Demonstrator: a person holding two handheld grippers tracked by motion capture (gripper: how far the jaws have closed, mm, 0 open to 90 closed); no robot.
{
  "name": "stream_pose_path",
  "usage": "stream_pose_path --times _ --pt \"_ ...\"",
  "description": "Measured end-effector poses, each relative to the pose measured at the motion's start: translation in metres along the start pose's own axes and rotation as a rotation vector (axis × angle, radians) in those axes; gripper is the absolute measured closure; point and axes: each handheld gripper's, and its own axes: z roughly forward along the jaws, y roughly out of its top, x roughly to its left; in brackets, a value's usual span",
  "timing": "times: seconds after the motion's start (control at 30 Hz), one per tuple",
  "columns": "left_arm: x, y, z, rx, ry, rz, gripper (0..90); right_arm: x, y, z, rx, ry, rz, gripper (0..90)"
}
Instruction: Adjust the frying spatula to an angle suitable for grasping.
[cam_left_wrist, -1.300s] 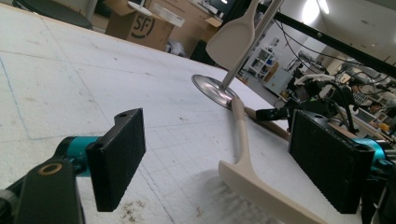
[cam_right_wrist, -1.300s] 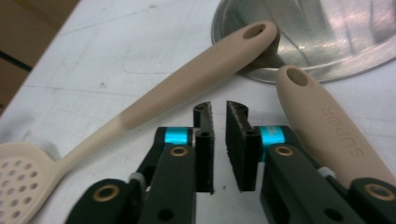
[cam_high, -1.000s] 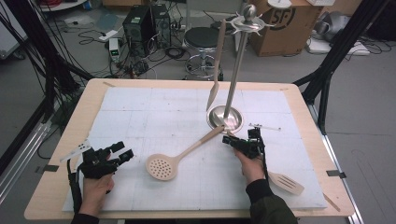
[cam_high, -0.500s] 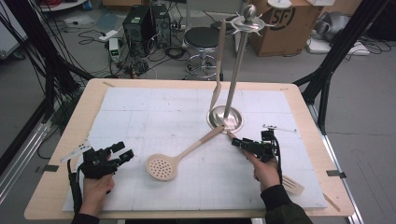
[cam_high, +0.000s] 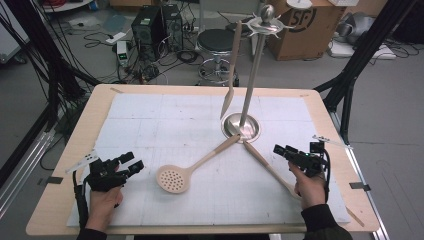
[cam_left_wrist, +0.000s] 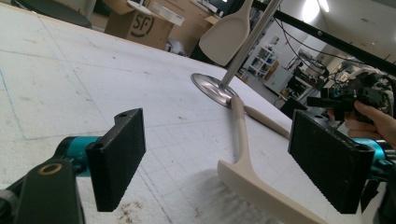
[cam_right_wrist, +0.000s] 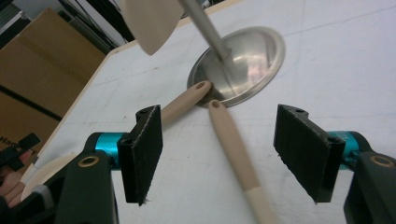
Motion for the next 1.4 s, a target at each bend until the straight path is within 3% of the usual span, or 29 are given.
stream_pose_path --times 0.4,0.43,0.6,0.87,1.03,1.4 --pt "-0.003 -0.002 0.002 0.007 -0.018 0.005 19.5 -0.022 0.005 -0.042 -0.03 -0.065 0.02 32.4" --pt "-0.004 -0.003 0.003 0.008 -0.019 0.002 19.5 -0.024 0.004 -0.046 -0.03 -0.076 0.004 32.4" --pt "-0.009 -0.005 0.003 0.019 -0.028 0.013 19.5 -0.025 -0.004 -0.057 -0.021 -0.066 0.015 32.4" --pt "-0.01 -0.006 0.003 0.019 -0.023 0.009 19.5 -0.016 -0.01 -0.051 0.043 -0.044 -0.041 32.8" --pt "-0.009 -0.006 0.003 0.021 -0.021 0.008 19.5 -0.011 -0.011 -0.042 0.091 -0.1 -0.129 33.8" --pt "-0.008 -0.006 0.003 0.023 -0.019 0.01 19.5 -0.014 -0.014 -0.028 0.16 -0.062 -0.097 33.5"
